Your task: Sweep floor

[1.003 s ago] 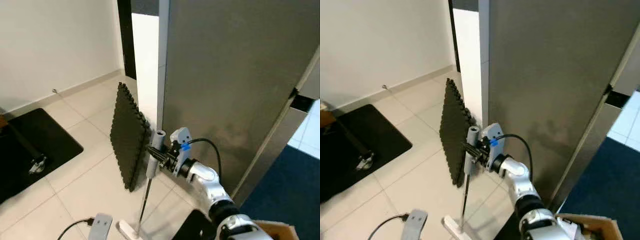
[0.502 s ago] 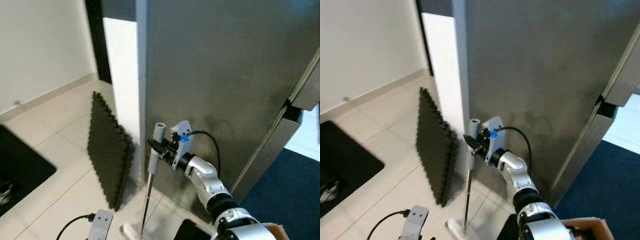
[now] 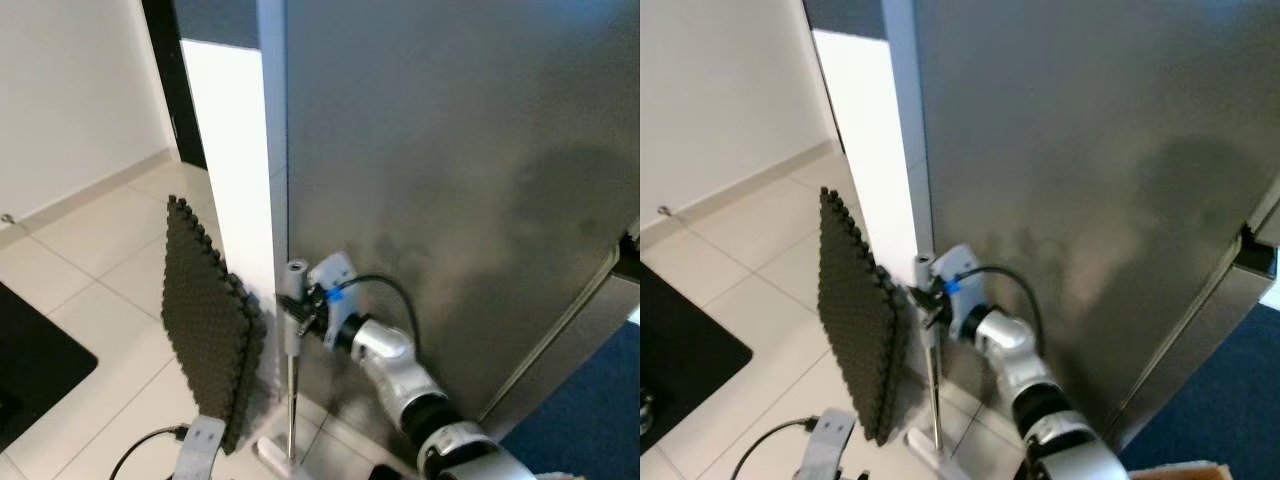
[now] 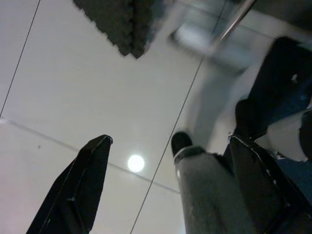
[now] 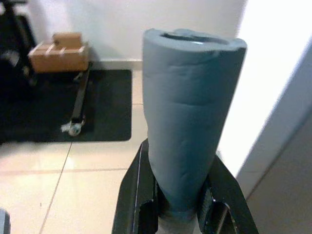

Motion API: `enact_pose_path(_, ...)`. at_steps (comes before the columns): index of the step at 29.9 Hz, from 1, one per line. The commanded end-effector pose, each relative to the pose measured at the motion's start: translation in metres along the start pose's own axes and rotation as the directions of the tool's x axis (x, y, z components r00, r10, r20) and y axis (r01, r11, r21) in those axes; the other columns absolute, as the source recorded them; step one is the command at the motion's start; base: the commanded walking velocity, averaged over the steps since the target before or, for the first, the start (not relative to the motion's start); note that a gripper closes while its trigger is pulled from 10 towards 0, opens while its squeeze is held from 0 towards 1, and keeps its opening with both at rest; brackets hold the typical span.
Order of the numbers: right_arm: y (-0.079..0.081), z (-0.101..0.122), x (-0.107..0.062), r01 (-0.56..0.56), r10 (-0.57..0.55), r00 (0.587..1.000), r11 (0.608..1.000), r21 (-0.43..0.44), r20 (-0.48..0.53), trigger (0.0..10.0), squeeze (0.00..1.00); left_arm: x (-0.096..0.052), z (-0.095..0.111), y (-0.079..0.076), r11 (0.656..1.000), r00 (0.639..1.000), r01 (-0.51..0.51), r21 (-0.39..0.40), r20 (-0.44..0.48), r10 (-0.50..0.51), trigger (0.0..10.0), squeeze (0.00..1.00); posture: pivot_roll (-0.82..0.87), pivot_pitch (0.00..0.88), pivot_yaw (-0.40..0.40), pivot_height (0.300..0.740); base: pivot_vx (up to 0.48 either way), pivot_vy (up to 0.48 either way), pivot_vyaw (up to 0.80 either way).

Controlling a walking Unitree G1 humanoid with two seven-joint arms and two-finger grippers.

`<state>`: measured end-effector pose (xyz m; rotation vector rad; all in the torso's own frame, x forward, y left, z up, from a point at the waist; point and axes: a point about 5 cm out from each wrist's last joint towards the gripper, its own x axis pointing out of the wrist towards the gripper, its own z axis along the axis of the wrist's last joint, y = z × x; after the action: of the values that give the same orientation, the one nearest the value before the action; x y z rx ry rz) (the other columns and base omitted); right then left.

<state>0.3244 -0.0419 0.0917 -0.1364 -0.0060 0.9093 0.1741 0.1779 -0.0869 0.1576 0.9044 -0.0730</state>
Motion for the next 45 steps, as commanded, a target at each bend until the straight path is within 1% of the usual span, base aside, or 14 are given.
enact_pose_path(1,0.002,0.005,0.002,0.008,-0.006,0.999,0.999,-0.053,0.041,10.0,0.00,-0.002,-0.009,0.001,1.000,0.999,-0.007,-0.003,-0.032,0.006,10.0,0.00,-0.03,0.000,-0.030,0.740,0.000,0.000,0.00)
enact_pose_path(3,0.005,0.008,0.003,0.064,-0.054,0.995,0.991,-0.114,0.087,10.0,0.00,-0.003,-0.011,-0.001,1.000,0.999,-0.005,-0.014,-0.032,0.005,10.0,0.00,-0.03,0.000,-0.034,0.740,0.000,0.000,0.00)
enact_pose_path(5,0.005,0.010,0.002,0.092,-0.078,0.991,0.987,-0.135,0.110,10.0,0.00,-0.003,-0.011,-0.002,1.000,0.999,-0.004,-0.017,-0.033,0.004,10.0,0.00,-0.03,0.000,-0.034,0.740,0.000,0.000,0.00)
enact_pose_path(11,0.003,0.010,0.003,0.172,-0.153,0.980,0.973,-0.153,0.126,10.0,0.00,-0.004,-0.016,-0.007,1.000,0.999,0.004,-0.020,-0.040,-0.005,10.0,0.00,-0.03,0.000,-0.044,0.740,0.000,0.000,0.00)
enact_pose_path(13,0.001,0.008,0.004,0.224,-0.206,0.971,0.962,-0.156,0.123,10.0,0.00,-0.006,-0.021,-0.009,1.000,0.999,0.007,-0.024,-0.049,-0.008,10.0,0.00,-0.03,0.008,-0.055,0.740,0.000,0.000,0.00)
enact_pose_path(16,0.002,0.006,0.005,0.237,-0.222,0.969,0.959,-0.156,0.111,10.0,0.00,-0.007,-0.026,-0.011,1.000,0.998,0.006,-0.026,-0.060,-0.007,10.0,0.00,-0.03,0.023,-0.061,0.740,0.000,0.000,0.00)
enact_pose_path(17,0.002,0.006,0.005,0.237,-0.222,0.969,0.959,-0.156,0.111,10.0,0.00,-0.007,-0.026,-0.011,1.000,0.998,0.006,-0.026,-0.060,-0.007,10.0,0.00,-0.03,0.023,-0.061,0.740,0.000,0.000,0.00)
enact_pose_path(18,0.007,0.005,0.007,0.204,-0.187,0.977,0.962,-0.180,0.106,10.0,0.00,-0.010,-0.033,-0.012,0.999,0.997,-0.001,-0.040,-0.074,-0.002,10.0,0.00,-0.02,0.059,-0.080,0.740,0.000,0.000,0.00)
enact_pose_path(20,0.007,0.005,0.007,0.204,-0.187,0.977,0.962,-0.180,0.106,10.0,0.00,-0.010,-0.033,-0.012,0.999,0.997,-0.001,-0.040,-0.074,-0.002,10.0,0.00,-0.02,0.059,-0.080,0.740,0.000,0.000,0.00)
enact_pose_path(21,0.012,0.004,0.009,0.170,-0.153,0.983,0.965,-0.201,0.097,10.0,0.00,-0.012,-0.040,-0.013,0.999,0.996,-0.006,-0.053,-0.090,0.002,10.0,0.00,-0.03,0.085,-0.093,0.740,0.000,0.000,0.00)
enact_pose_path(24,0.015,0.003,0.010,0.149,-0.131,0.987,0.965,-0.217,0.091,10.0,0.00,-0.015,-0.047,-0.015,0.998,0.995,-0.011,-0.063,-0.104,0.005,10.0,0.00,-0.03,0.100,-0.103,0.740,0.000,0.000,0.00)
enact_pose_path(37,0.022,0.005,0.012,0.127,-0.104,0.987,0.973,-0.191,0.124,10.0,0.00,-0.025,-0.069,-0.022,0.995,0.991,-0.022,-0.092,-0.134,0.010,10.0,0.00,-0.01,0.189,-0.154,0.740,0.000,0.000,0.00)
enact_pose_path(42,0.023,0.010,0.014,0.059,-0.036,0.989,0.985,-0.160,0.143,10.0,0.00,-0.033,-0.081,-0.025,0.994,0.991,-0.031,-0.108,-0.135,0.016,10.0,0.00,0.00,0.225,-0.167,0.740,0.000,0.000,0.00)
enact_pose_path(45,0.022,0.010,0.013,0.013,0.012,0.991,0.982,-0.190,0.131,10.0,0.00,-0.034,-0.083,-0.026,0.993,0.991,-0.035,-0.113,-0.131,0.020,10.0,0.00,0.00,0.234,-0.174,0.740,0.000,0.000,0.00)
